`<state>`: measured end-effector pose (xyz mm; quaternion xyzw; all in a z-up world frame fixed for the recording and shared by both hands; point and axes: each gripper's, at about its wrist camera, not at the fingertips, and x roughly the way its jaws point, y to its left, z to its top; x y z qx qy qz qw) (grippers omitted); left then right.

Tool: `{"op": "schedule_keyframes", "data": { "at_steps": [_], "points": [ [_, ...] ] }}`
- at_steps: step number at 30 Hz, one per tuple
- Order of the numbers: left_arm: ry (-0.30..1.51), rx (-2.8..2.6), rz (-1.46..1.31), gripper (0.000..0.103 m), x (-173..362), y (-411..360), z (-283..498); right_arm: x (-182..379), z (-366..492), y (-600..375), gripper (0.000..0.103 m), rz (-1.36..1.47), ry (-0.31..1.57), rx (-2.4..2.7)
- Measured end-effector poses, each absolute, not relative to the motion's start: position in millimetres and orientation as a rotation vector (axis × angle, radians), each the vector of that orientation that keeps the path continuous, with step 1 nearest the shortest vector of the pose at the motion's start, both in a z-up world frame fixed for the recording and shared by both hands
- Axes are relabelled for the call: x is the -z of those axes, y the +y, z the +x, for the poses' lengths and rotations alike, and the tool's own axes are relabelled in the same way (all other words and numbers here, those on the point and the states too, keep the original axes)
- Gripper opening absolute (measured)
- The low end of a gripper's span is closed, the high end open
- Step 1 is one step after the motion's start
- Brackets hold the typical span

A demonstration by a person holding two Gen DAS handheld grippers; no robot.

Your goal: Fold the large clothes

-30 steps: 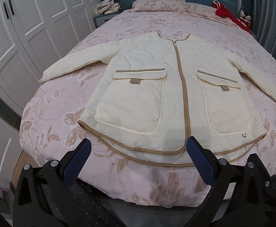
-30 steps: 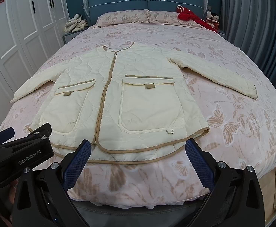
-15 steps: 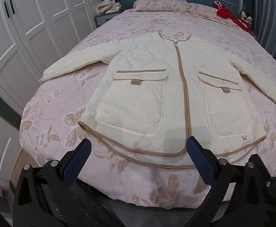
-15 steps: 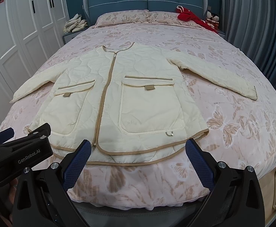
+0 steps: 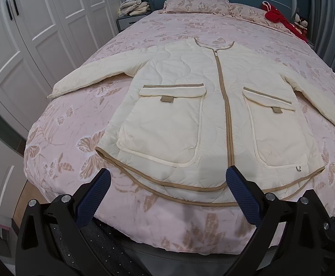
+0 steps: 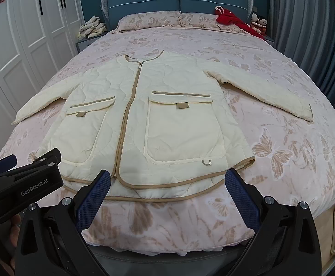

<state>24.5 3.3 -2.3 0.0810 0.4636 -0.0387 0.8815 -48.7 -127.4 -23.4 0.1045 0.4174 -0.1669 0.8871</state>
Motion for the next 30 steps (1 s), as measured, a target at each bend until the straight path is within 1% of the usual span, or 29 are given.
{"op": "schedule_keyframes", "data": {
  "at_steps": [25,30],
  "points": [
    [0.973,0.079,0.171,0.098,3,1,30,23,-45,-128,0.098,0.226,0.871,0.346],
    [0.983,0.072,0.171,0.098,5,-3,40,25,-39,-152,0.098,0.264,0.869,0.367]
  ]
}}
